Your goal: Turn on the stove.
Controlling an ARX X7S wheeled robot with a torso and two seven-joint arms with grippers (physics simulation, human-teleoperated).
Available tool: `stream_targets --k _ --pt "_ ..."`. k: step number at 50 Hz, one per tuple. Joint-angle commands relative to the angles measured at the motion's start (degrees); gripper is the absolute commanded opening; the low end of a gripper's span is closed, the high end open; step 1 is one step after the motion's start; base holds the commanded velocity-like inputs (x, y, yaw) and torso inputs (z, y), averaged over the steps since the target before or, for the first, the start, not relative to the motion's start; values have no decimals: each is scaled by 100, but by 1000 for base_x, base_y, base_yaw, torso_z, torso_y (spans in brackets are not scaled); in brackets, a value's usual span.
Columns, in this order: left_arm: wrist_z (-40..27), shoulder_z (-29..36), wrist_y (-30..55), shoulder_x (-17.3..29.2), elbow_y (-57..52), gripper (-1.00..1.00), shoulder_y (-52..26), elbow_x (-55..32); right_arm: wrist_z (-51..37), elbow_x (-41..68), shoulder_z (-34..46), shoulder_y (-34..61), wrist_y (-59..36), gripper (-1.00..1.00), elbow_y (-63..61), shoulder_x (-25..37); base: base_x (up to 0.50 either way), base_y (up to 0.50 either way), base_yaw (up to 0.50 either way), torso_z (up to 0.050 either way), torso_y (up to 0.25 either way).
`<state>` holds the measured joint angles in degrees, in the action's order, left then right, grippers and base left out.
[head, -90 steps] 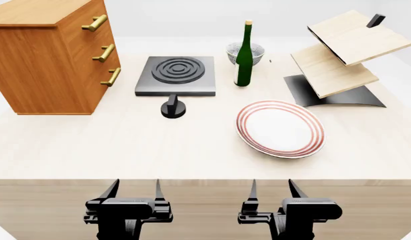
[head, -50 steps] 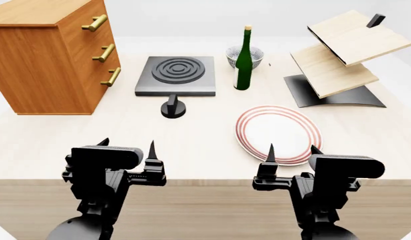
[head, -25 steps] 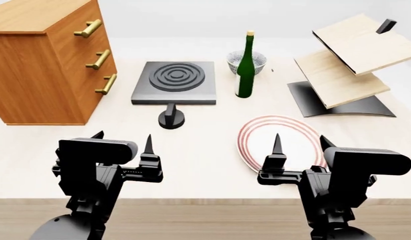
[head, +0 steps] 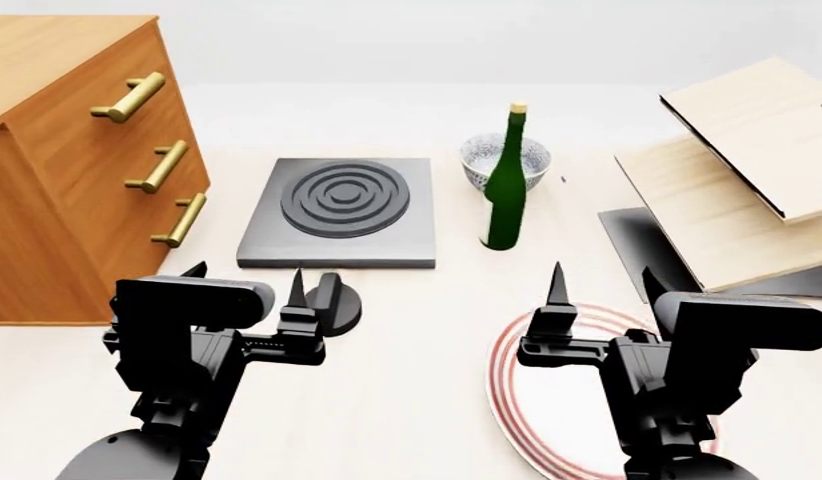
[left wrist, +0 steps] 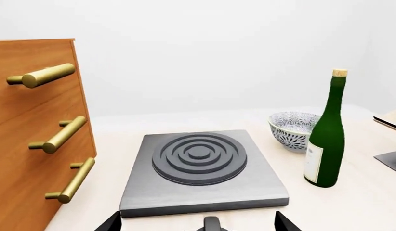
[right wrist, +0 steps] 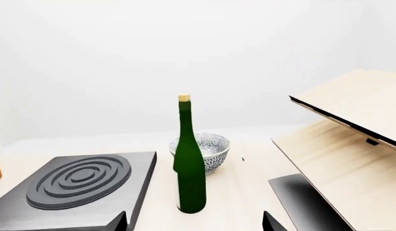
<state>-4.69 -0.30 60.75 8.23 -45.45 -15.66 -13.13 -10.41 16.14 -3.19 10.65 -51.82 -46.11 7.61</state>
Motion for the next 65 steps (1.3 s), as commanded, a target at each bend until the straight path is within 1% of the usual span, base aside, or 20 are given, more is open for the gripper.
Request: stream_targets --k 1,4,9,16,19,20,23,24,26,29,32,34,39,41,42,51,56,65 --pt "-46 8 -4 25 5 100 4 -54 -54 69 0 -3 30 100 -1 35 500 0 0 0 0" --pt "-59 19 -39 31 24 100 15 -58 -94 33 60 0 19 100 9 72 439 -4 0 0 5" --pt "-74 44 -133 60 112 100 35 -47 -140 -17 84 -63 186 100 27 89 1 0 0 0 0" --pt "-87 79 -317 118 228 100 40 -14 -167 39 89 -45 152 100 7 110 0 0 0 0 0" --pt "-72 184 -774 192 673 100 56 137 -176 38 118 -52 158 100 -10 139 0 0 0 0 0" --pt "-79 317 -1138 270 937 100 75 305 -180 32 133 -59 170 100 -9 148 0 0 0 0 0" --pt "-79 346 -1528 285 1496 100 19 410 -193 36 153 -67 172 100 -16 165 0 0 0 0 0" --pt "-94 356 -1848 291 1912 100 -21 499 -195 32 161 -75 187 100 -4 173 0 0 0 0 0" --pt "-244 422 -2379 305 2396 100 -48 749 -203 38 165 -74 186 100 -2 183 0 0 0 0 0" --pt "-287 457 -2978 338 3197 100 -157 894 -218 29 181 -84 214 100 3 205 0 0 0 0 0" --pt "-331 480 -3360 337 3677 100 -207 968 -229 19 207 -104 256 100 33 216 0 0 0 0 0" --pt "-326 504 -3517 328 3849 100 -212 974 -239 29 214 -102 246 100 24 220 0 0 0 0 0" --pt "-357 699 -4247 309 4360 100 -160 1145 -251 25 238 -118 319 100 75 234 0 0 0 0 0" --pt "-322 720 -4391 287 4501 100 -154 1106 -254 39 235 -119 324 100 80 238 0 0 0 0 0" --pt "-323 759 -4612 267 4674 100 -143 1129 -253 46 232 -122 333 100 87 242 0 0 0 0 0" --pt "-383 869 -5370 143 5623 100 -278 1170 -279 114 199 -140 322 100 61 265 0 0 0 0 0" --pt "-492 857 -5879 48 6485 100 -514 1179 -300 146 186 -147 310 100 38 281 0 0 0 0 0" --pt "-586 819 -6451 -30 7596 100 -834 1127 -327 171 196 -163 355 100 63 305 0 0 0 0 0"
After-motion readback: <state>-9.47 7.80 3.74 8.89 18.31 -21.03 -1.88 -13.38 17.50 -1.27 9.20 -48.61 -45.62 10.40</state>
